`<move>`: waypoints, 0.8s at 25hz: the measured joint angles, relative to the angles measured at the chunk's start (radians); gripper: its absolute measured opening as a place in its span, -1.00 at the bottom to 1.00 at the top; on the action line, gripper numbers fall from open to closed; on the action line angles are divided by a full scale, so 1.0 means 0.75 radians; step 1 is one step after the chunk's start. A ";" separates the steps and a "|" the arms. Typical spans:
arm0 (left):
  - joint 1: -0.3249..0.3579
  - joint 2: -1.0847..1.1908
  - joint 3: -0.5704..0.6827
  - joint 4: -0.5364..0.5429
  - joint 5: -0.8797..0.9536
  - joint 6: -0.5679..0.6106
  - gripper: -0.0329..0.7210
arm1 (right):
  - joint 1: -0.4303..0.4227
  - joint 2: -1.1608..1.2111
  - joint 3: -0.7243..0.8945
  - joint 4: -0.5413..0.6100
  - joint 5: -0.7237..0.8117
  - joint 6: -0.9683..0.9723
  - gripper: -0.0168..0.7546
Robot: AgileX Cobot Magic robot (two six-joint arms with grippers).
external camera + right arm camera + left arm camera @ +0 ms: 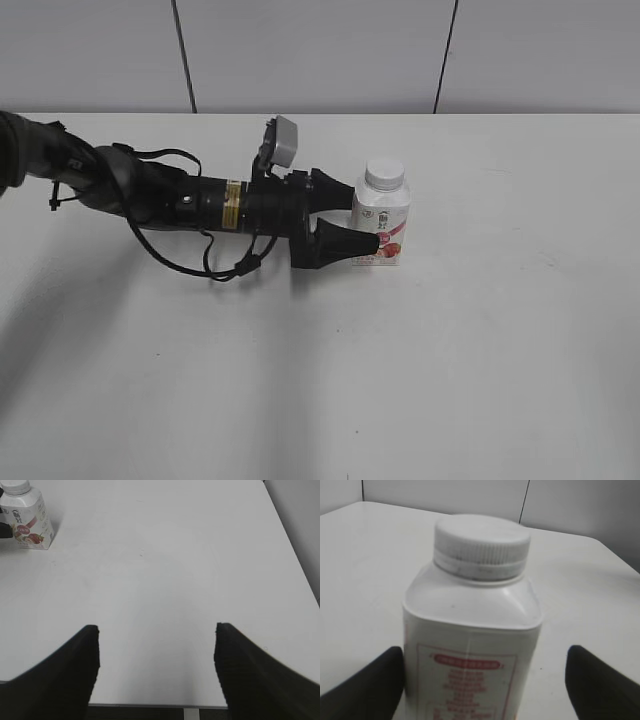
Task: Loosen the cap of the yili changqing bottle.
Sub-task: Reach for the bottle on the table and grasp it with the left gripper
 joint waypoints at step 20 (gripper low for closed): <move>-0.056 0.101 -0.112 -0.016 0.034 -0.030 0.65 | 0.000 0.000 0.000 0.000 0.000 0.001 0.51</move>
